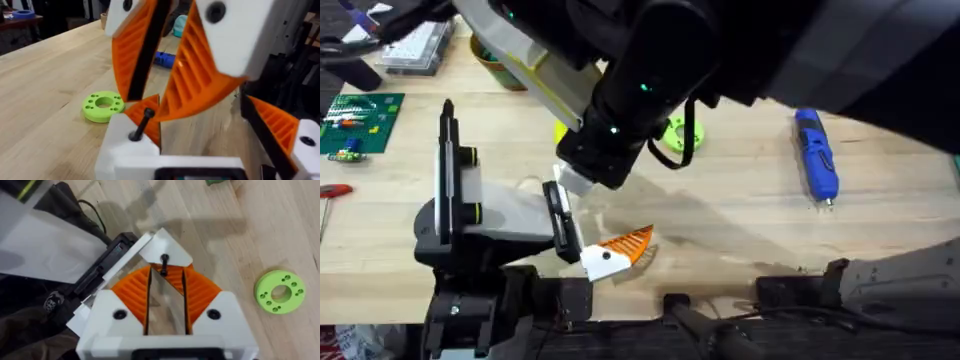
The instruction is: Pick up the gripper from the table and insert it into the empty holder that is missing its gripper. Then pick up a screw, insert it into the mounting hole, and use the screwdriver to tighten it. Finally, clean up the table by picking up the vegetable and placing it into the bucket.
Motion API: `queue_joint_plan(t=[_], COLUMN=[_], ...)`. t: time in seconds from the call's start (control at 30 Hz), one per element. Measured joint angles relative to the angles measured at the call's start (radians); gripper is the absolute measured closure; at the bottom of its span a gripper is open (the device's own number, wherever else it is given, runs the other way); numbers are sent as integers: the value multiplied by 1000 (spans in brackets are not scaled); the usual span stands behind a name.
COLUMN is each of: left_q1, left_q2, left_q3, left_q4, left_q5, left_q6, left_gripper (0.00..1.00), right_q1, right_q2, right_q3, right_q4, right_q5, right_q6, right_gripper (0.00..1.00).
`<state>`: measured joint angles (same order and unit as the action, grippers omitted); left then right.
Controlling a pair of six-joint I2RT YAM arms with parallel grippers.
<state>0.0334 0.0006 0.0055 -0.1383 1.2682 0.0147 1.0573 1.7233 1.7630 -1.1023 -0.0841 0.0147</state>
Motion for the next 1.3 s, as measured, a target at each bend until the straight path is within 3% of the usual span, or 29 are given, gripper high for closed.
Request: queue_joint_plan(t=[1.3], left_q1=[0], left_q2=[0], left_q3=[0], left_q4=[0], left_q5=[0], left_q6=[0], left_gripper=[15], right_q1=[0], right_q2=[24], right_q3=[0], right_q4=[6], right_q5=[0], right_q6=[0], right_gripper=[688])
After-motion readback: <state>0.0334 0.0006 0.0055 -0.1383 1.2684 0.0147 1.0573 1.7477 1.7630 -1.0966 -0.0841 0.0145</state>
